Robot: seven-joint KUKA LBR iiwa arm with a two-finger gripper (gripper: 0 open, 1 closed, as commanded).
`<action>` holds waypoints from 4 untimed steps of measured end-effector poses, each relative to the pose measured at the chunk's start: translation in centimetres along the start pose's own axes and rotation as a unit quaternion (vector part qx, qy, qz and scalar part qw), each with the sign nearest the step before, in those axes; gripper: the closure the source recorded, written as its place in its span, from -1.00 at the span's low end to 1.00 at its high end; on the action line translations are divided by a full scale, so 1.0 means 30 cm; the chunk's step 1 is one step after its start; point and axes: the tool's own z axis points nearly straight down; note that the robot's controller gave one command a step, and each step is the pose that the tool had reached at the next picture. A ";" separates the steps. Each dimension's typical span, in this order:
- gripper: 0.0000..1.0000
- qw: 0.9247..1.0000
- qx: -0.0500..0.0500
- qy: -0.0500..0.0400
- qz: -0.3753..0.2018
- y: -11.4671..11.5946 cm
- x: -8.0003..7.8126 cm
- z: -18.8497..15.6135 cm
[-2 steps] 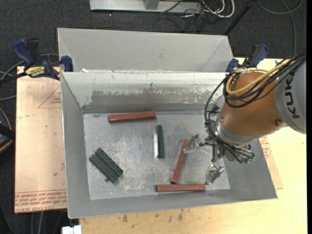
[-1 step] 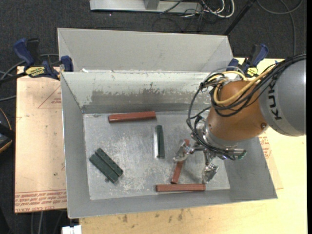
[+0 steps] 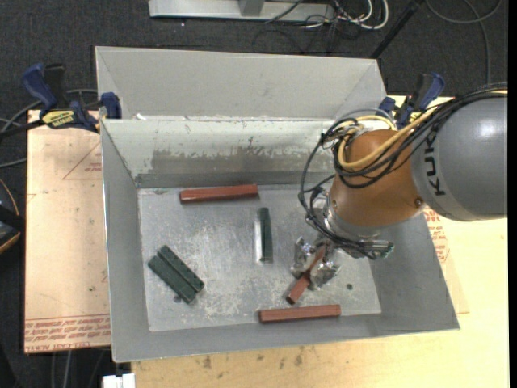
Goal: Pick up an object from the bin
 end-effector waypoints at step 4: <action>1.00 1.000 -0.002 0.002 0.001 0.007 0.006 -0.121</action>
Offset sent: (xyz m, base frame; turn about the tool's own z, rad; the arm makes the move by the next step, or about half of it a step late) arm 0.0002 0.0000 0.0337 0.0000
